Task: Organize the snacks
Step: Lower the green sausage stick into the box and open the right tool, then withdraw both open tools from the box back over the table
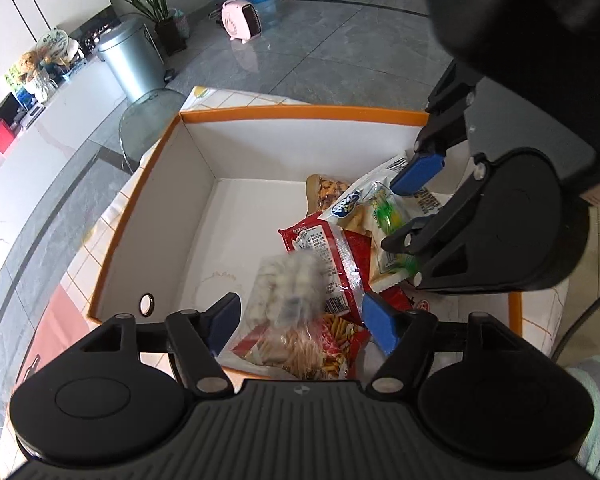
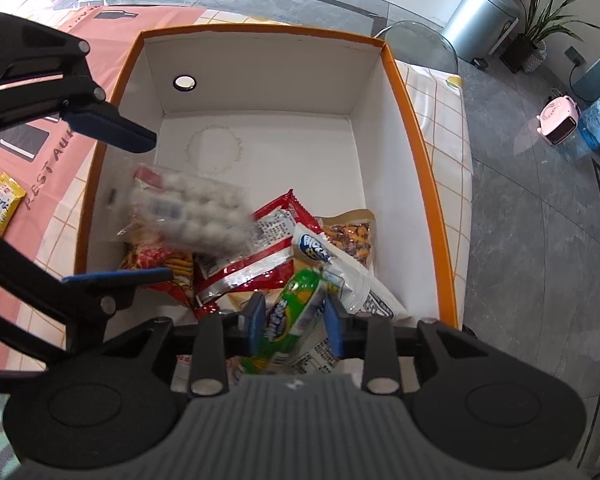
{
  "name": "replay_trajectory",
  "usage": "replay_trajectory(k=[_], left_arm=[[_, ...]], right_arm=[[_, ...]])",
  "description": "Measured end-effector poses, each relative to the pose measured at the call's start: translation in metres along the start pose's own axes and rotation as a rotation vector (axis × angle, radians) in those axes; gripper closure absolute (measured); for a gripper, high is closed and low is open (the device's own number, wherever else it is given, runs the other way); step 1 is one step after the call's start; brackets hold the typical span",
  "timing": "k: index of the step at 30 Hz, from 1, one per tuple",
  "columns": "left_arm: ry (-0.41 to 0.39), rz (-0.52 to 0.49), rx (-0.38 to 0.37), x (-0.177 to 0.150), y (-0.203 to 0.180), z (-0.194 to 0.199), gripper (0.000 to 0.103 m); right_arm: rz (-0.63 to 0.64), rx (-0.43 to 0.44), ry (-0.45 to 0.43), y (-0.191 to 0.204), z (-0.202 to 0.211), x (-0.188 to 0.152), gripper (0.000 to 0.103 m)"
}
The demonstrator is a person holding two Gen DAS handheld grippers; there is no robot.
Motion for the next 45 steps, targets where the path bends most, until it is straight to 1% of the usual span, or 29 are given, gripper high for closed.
replay_trajectory(k=[2,6,10,12,16,20,23,26,28,29,31,34,36,39,41,43,45], left_arm=[[-0.006,0.007,0.000,-0.002,0.001,0.005,0.021],[-0.027,0.026,0.013,-0.008,0.003,0.019,0.021],[-0.045,0.075,0.035,-0.015,0.008,0.039,0.021],[-0.046,0.107,0.047,-0.019,0.012,0.049,0.021],[-0.056,0.171,0.056,-0.029,0.021,0.072,0.021],[-0.071,0.245,0.041,-0.040,0.028,0.098,0.021],[-0.095,0.265,0.038,-0.051,0.029,0.120,0.021],[-0.126,0.268,0.042,-0.063,0.027,0.138,0.020],[-0.142,0.286,0.042,-0.072,0.026,0.150,0.020],[-0.151,0.295,0.039,-0.076,0.027,0.155,0.020],[-0.164,0.316,0.039,-0.086,0.029,0.165,0.020],[-0.185,0.357,0.066,-0.102,0.033,0.177,0.020],[-0.204,0.402,0.072,-0.114,0.037,0.185,0.019],[-0.225,0.450,0.103,-0.135,0.043,0.196,0.019],[-0.230,0.467,0.146,-0.148,0.047,0.200,0.018],[-0.225,0.490,0.183,-0.162,0.052,0.202,0.018],[-0.217,0.516,0.192,-0.174,0.059,0.203,0.018]], right_arm=[[-0.008,0.000,0.001,0.001,0.004,0.000,0.065],[-0.052,0.001,-0.010,0.002,0.016,-0.001,0.053],[-0.124,0.025,-0.029,0.005,0.033,-0.004,0.049],[-0.148,0.022,-0.036,0.008,0.042,-0.005,0.040],[-0.179,0.002,-0.052,0.018,0.058,-0.006,0.039],[-0.232,-0.002,-0.078,0.031,0.081,-0.012,0.039],[-0.262,0.005,-0.098,0.042,0.097,-0.016,0.038],[-0.264,0.011,-0.125,0.060,0.111,-0.020,0.038],[-0.258,0.019,-0.144,0.074,0.118,-0.023,0.036],[-0.256,0.023,-0.158,0.081,0.123,-0.024,0.030],[-0.248,0.022,-0.190,0.094,0.130,-0.028,0.029],[-0.253,0.018,-0.242,0.115,0.140,-0.030,0.029],[-0.269,0.019,-0.278,0.128,0.145,-0.030,0.029],[-0.298,0.033,-0.343,0.146,0.150,-0.034,0.028],[-0.315,0.014,-0.376,0.158,0.151,-0.038,0.027],[-0.330,-0.027,-0.403,0.171,0.151,-0.044,0.027],[-0.349,-0.063,-0.422,0.182,0.148,-0.050,0.027]])
Point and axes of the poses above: each gripper's, at about its wrist camera, not at the fingertips, and z roughly against the way its jaws point, y to its left, x to its top, the point moved 2 cm from there along -z, roughly the way its jaws point, and after that the axes turned 10 degrees about z, right-handed, at the moved point
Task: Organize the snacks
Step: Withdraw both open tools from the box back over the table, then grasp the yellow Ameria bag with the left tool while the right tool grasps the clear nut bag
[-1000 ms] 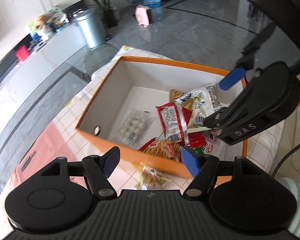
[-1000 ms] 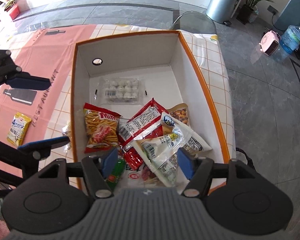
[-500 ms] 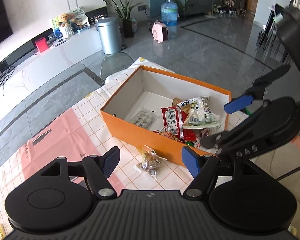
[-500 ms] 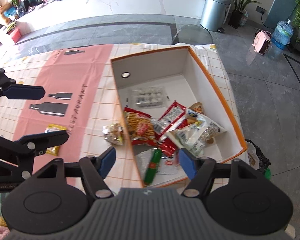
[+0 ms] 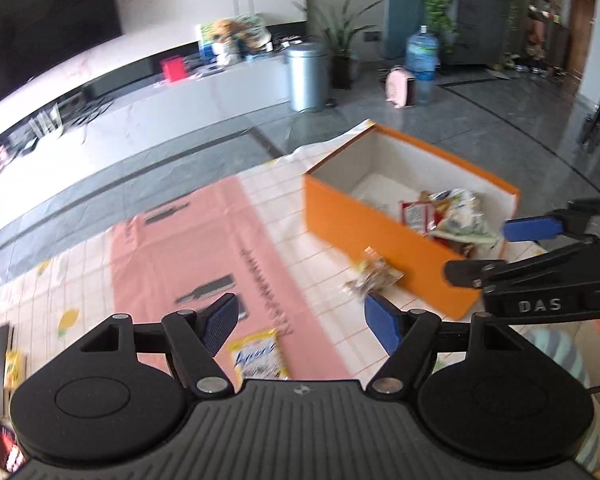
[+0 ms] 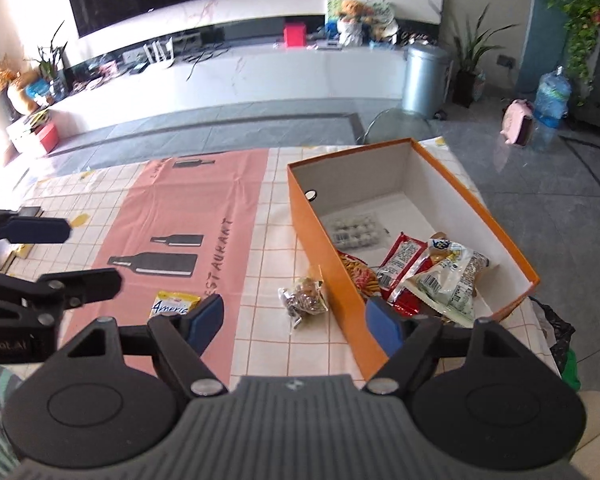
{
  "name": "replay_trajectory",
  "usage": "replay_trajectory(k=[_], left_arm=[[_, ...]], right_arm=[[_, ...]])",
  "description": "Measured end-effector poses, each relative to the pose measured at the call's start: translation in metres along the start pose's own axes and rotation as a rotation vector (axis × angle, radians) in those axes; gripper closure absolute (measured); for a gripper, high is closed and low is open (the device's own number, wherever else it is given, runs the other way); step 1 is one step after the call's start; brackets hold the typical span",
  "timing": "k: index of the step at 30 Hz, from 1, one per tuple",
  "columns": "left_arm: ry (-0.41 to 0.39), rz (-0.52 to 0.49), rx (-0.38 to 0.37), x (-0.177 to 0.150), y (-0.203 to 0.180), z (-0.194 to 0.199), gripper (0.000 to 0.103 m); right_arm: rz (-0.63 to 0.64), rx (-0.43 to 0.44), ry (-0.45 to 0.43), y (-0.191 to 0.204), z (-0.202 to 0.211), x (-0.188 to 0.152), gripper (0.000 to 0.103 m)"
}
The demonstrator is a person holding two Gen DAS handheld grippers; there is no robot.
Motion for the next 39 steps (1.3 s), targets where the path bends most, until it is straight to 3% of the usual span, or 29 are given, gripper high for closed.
replay_trajectory(k=[4,13,22,26,39], left_arm=[[0.018,0.058,0.014,-0.013,0.021,-0.003,0.018],[0.038,0.073,0.022,-0.037,0.039,-0.020,0.018],[0.012,0.094,-0.036,-0.035,0.049,-0.037,0.018],[0.064,0.131,-0.071,-0.036,0.052,-0.060,0.018],[0.246,0.200,0.009,-0.056,0.069,-0.130,0.016]], right_arm=[[-0.032,-0.050,-0.014,0.015,-0.005,-0.020,0.027],[-0.086,-0.107,0.005,0.041,-0.042,-0.060,0.027],[-0.069,-0.111,-0.011,0.043,-0.071,-0.071,0.028],[-0.105,-0.105,0.012,0.033,-0.087,-0.076,0.028],[-0.190,-0.059,0.013,0.021,-0.140,-0.060,0.033]])
Point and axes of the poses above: each gripper's, at about its wrist camera, not at the fingertips, and z roughly against the way its jaws point, y to its left, x to its top, the point moved 2 cm from there along -z, roughly the way its jaws point, and after that the axes turned 10 degrees about z, right-handed, at the moved point
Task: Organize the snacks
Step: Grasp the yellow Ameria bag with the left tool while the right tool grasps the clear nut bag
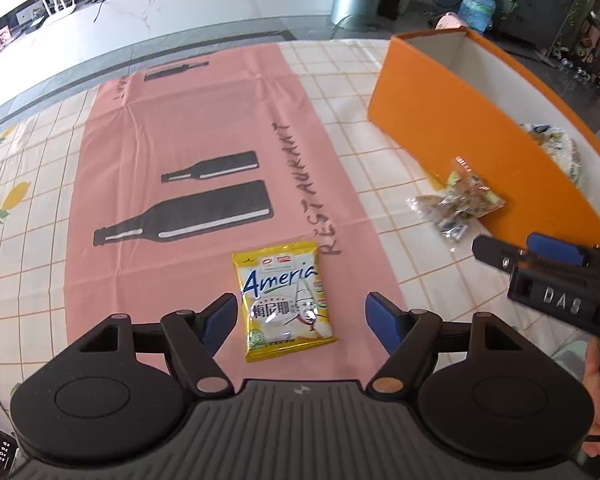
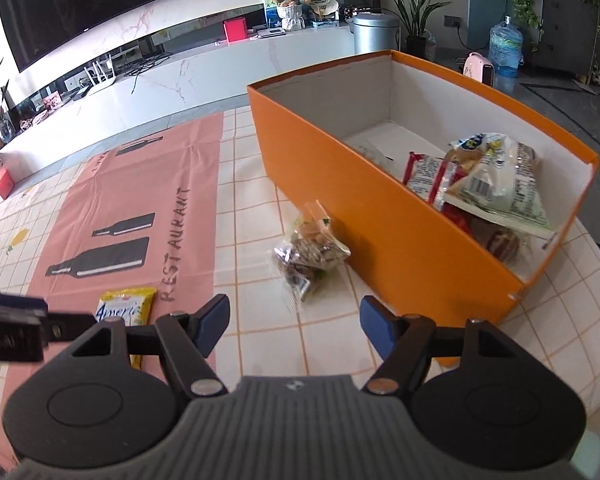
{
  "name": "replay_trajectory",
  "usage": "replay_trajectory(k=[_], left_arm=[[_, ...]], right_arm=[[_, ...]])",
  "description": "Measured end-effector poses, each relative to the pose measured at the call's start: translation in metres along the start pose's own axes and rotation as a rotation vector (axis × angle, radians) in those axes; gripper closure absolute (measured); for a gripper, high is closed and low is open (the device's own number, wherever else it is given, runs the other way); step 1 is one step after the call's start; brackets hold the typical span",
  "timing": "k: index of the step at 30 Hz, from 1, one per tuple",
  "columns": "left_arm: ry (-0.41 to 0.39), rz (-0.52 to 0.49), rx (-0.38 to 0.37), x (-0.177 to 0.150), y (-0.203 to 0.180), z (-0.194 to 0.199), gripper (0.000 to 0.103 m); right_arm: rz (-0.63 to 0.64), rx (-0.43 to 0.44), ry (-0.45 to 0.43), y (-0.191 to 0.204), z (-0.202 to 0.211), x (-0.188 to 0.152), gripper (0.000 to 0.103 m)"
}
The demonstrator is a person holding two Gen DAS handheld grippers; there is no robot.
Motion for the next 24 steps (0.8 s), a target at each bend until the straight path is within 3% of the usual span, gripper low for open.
replay_trajectory(k=[8,11,17,22,23,24], left_arm=[[0.056,0.078,0.024,0.002,0.010,-0.040,0.015],[0.065,0.081,0.028,0.003,0.010,-0.049,0.015],[0.075,0.066,0.046,0.005,0.008,-0.061,0.015],[0.079,0.037,0.075,0.006,0.006,-0.064,0.016],[0.078,0.037,0.077,0.006,0.006,-0.064,0.016],[0.077,0.034,0.078,0.006,0.006,-0.064,0.018]], right_arm=[[-0.067,-0.013,0.067,-0.002,-0.049,0.006,0.031],[-0.125,-0.003,0.068,-0.007,-0.059,0.008,0.026],[-0.181,-0.008,0.061,-0.010,-0.073,0.017,0.027],[-0.191,-0.041,0.065,-0.012,-0.081,0.016,0.044],[-0.197,-0.040,0.066,-0.013,-0.082,0.015,0.053],[-0.201,-0.032,0.065,-0.015,-0.082,0.014,0.054]])
Point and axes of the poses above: each gripper's, at about its wrist camera, not at the fingertips, and z roughly against the way its jaws point, y to its left, x to its top, the point moved 2 cm from there along -z, roughly the way its jaws point, and after that the axes turned 10 degrees about z, right-handed, at the moved point
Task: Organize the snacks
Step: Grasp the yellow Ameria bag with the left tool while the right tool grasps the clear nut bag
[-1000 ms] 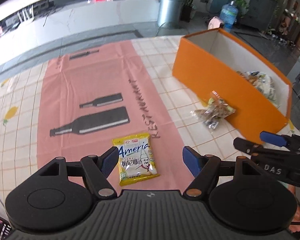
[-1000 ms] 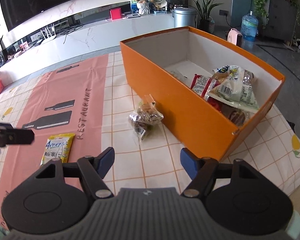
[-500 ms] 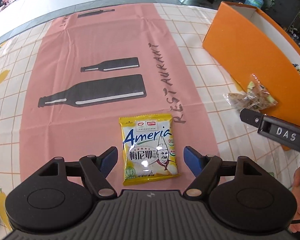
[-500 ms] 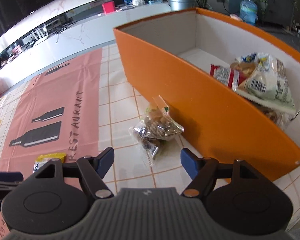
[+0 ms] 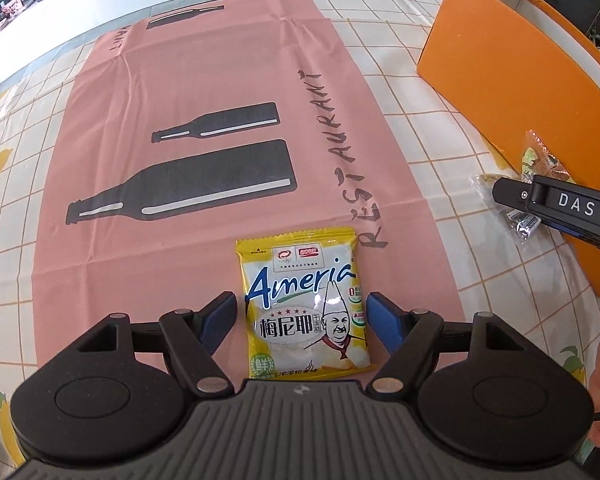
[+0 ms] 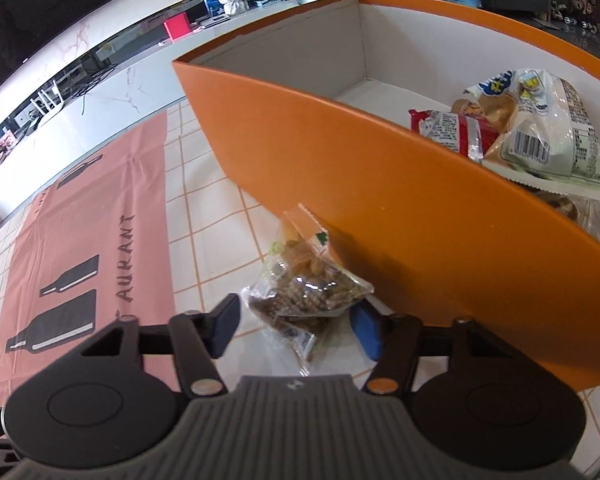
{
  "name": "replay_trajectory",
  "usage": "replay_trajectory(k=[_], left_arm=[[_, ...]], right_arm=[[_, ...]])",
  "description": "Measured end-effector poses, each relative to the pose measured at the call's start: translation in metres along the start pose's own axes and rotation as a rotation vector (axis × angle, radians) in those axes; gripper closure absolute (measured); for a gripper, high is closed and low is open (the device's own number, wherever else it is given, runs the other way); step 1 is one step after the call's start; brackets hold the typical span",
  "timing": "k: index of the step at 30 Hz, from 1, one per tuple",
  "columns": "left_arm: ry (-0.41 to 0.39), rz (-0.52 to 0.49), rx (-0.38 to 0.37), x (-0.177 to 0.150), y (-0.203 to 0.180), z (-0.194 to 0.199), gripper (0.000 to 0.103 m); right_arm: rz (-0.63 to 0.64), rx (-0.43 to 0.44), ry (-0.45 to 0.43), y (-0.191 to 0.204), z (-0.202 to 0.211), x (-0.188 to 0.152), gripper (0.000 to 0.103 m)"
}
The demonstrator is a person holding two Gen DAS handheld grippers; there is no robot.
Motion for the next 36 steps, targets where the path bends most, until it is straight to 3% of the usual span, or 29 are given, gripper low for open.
replay_trajectory(k=[2,6,9,14,17,21,24,29,31,36], left_arm=[[-0.001,-0.012,0.008,-0.001,-0.001,0.000,0.019],[-0.009,-0.046,0.015,-0.004,-0.004,0.001,0.032],[-0.013,-0.044,0.014,-0.005,-0.002,0.003,0.042],[-0.001,-0.037,0.013,-0.008,0.003,0.006,0.044],[0.000,-0.041,0.014,-0.010,0.003,0.006,0.044],[-0.003,-0.037,0.013,-0.011,0.003,0.007,0.043],[-0.007,-0.036,0.014,-0.011,0.003,0.006,0.042],[-0.025,-0.044,0.020,-0.012,0.002,0.005,0.033],[-0.033,-0.055,0.019,-0.012,0.002,0.004,0.029],[-0.055,-0.050,0.010,-0.013,0.003,0.004,0.030]], right_arm=[[0.033,0.002,0.000,0.002,0.002,-0.001,0.057],[0.112,0.041,0.018,0.010,0.011,-0.006,0.059],[0.189,0.097,0.085,0.019,0.021,-0.014,0.059],[0.297,0.255,0.233,0.034,0.039,-0.037,0.059],[0.364,0.274,0.289,0.042,0.043,-0.048,0.059],[0.401,0.252,0.260,0.045,0.043,-0.050,0.057],[0.441,0.187,0.219,0.049,0.042,-0.048,0.056],[0.478,0.120,0.148,0.055,0.035,-0.044,0.051],[0.488,0.110,0.126,0.057,0.032,-0.044,0.050],[0.489,0.122,0.097,0.057,0.029,-0.045,0.054]])
Point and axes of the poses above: each gripper's, at about its wrist camera, not at the fingertips, and z roughly against the way its jaws point, y to its left, x to its top, the point moved 2 cm from there along -z, roughly the way its jaws point, and after that the axes turned 10 degrees about z, right-handed, at the moved point
